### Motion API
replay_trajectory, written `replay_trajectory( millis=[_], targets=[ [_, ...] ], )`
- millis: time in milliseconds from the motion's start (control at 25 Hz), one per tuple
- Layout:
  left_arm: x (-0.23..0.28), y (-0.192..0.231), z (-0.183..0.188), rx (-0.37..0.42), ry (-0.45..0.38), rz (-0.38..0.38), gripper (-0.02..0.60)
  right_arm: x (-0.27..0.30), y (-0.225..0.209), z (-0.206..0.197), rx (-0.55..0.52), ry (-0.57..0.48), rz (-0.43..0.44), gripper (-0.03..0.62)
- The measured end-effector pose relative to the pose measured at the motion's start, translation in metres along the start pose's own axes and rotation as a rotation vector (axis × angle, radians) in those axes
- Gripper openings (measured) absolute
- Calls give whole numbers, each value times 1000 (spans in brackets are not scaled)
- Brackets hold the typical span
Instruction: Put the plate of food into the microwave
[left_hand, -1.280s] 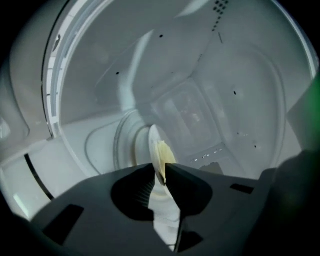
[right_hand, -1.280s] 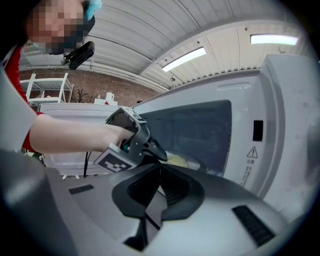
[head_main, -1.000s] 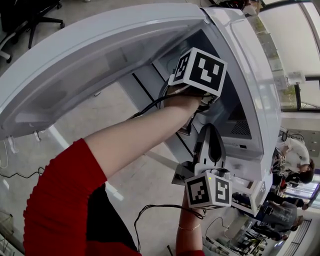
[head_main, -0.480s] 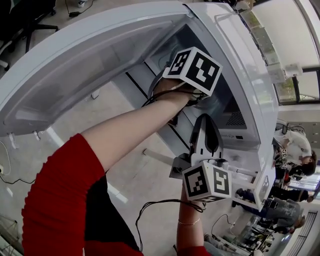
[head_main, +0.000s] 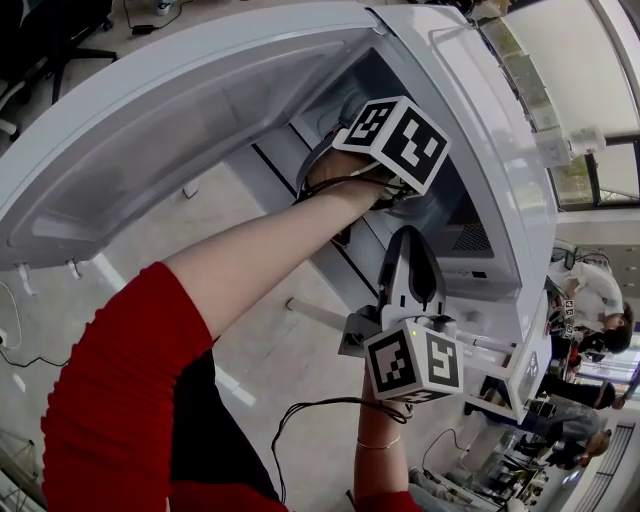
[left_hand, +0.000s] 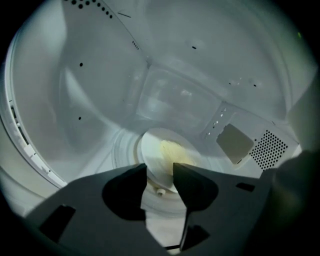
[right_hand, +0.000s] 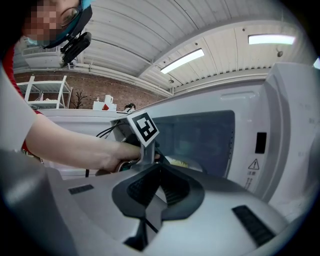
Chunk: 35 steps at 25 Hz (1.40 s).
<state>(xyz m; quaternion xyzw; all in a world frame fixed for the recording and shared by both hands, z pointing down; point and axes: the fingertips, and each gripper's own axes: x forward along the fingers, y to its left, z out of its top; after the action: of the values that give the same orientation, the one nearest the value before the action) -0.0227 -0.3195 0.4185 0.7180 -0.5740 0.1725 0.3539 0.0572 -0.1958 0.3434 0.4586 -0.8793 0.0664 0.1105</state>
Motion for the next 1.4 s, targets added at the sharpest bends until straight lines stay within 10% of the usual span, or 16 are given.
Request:
replay_trajectory(
  millis=[560, 800, 1000, 1400],
  targets=[
    [-3, -1, 4, 329, -126, 178, 181, 1, 1, -4, 1, 6, 4, 15],
    [-5, -2, 6, 296, -157, 149, 175, -2, -5, -9, 12, 10, -9, 15],
    [-36, 5, 9, 183, -276, 43, 9, -3, -3, -12, 15, 12, 0, 15],
    [-125, -31, -7, 111, -418, -332, 9, -37, -1, -5, 130, -21, -1, 15]
  ],
)
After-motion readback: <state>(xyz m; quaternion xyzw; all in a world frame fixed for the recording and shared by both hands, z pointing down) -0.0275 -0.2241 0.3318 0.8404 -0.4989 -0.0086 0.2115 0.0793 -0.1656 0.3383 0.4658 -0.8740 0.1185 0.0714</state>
